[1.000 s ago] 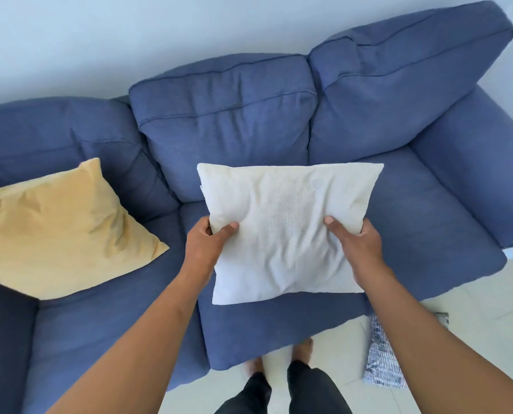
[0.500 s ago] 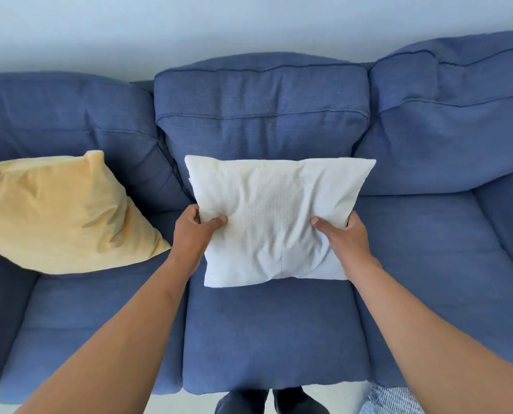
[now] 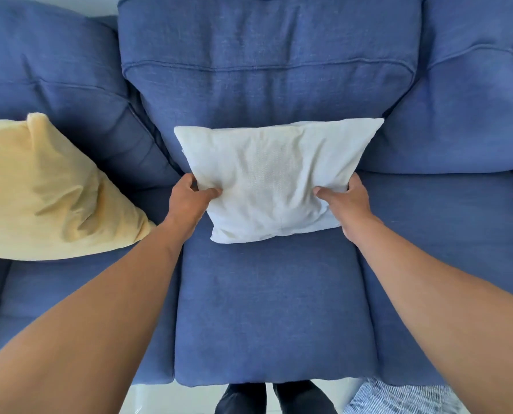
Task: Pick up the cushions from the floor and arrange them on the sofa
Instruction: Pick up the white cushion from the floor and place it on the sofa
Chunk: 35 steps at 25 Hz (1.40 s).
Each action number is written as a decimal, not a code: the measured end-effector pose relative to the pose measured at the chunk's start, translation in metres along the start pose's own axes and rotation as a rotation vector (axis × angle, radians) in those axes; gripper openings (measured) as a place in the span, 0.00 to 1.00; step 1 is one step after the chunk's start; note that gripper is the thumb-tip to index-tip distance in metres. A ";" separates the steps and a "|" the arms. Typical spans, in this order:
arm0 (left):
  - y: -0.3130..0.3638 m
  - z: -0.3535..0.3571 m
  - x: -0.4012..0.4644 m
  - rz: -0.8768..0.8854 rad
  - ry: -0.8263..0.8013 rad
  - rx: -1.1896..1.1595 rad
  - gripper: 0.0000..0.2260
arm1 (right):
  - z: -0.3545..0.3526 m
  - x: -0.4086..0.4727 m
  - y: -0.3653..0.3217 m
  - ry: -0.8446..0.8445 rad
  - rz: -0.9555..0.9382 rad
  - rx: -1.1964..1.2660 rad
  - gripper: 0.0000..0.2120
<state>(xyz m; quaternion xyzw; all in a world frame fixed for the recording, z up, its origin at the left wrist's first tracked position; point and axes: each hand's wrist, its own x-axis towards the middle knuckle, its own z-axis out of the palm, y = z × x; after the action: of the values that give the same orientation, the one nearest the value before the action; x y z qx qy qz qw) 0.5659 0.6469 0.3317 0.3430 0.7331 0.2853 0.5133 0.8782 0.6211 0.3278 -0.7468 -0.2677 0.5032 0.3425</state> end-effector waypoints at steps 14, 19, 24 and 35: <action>0.097 -0.024 0.031 0.243 0.177 0.057 0.04 | -0.031 0.040 -0.094 0.143 -0.165 0.052 0.06; 0.092 -0.036 0.031 0.225 0.260 0.021 0.03 | -0.037 0.037 -0.085 0.224 -0.166 0.025 0.12; 0.082 -0.033 0.007 0.171 0.284 0.117 0.07 | -0.032 0.021 -0.083 0.233 -0.154 0.056 0.10; 0.024 0.046 -0.179 0.172 -0.027 0.364 0.24 | -0.095 -0.130 -0.019 0.092 -0.152 -0.369 0.28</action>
<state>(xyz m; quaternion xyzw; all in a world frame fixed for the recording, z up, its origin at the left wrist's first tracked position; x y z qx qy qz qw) 0.6567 0.5222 0.4358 0.4955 0.7336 0.1863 0.4262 0.9205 0.5132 0.4407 -0.7968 -0.3951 0.3834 0.2489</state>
